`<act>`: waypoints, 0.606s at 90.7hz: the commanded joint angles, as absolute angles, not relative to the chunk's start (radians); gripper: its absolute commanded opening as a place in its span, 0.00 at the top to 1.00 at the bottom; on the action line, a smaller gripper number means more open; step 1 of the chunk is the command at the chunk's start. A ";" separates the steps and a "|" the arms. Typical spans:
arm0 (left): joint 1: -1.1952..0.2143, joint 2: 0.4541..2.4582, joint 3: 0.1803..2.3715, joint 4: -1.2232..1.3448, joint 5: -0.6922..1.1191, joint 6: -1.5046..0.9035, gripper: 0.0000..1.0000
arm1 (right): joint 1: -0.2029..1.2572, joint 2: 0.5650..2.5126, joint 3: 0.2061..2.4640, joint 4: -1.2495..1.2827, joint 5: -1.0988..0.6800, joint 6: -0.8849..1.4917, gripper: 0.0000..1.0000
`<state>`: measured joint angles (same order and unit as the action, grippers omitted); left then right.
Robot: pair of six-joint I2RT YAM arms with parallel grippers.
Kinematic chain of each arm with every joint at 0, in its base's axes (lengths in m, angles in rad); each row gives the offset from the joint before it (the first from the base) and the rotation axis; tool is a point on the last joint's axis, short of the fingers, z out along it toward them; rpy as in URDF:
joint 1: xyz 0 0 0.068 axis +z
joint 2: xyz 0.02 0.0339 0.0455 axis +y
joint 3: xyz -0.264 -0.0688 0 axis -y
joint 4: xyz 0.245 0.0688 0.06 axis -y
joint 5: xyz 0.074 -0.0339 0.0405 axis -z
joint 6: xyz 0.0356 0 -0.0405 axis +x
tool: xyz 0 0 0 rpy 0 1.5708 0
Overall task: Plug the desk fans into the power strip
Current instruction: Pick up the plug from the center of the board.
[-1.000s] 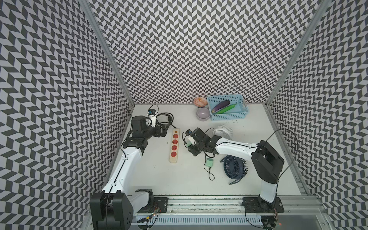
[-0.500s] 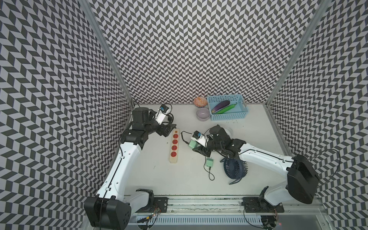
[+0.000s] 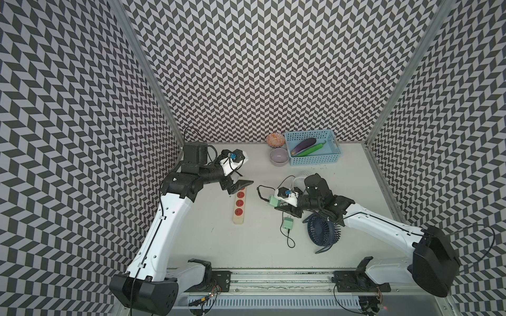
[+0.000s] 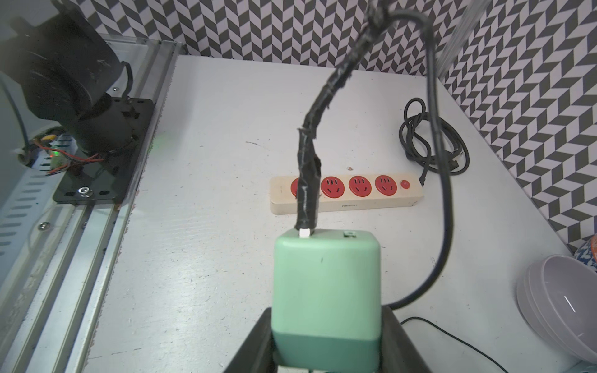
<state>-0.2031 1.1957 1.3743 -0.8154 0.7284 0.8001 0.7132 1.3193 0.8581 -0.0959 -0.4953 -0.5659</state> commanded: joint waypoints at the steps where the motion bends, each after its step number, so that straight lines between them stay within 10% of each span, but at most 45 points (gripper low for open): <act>1: -0.238 1.213 1.415 -0.936 0.781 0.915 0.03 | 0.693 1.271 0.842 0.005 -0.609 -0.592 1.00; 55: -0.400 1.238 1.299 -0.908 0.763 0.994 0.09 | 0.663 1.302 0.856 0.077 -0.873 -0.519 1.00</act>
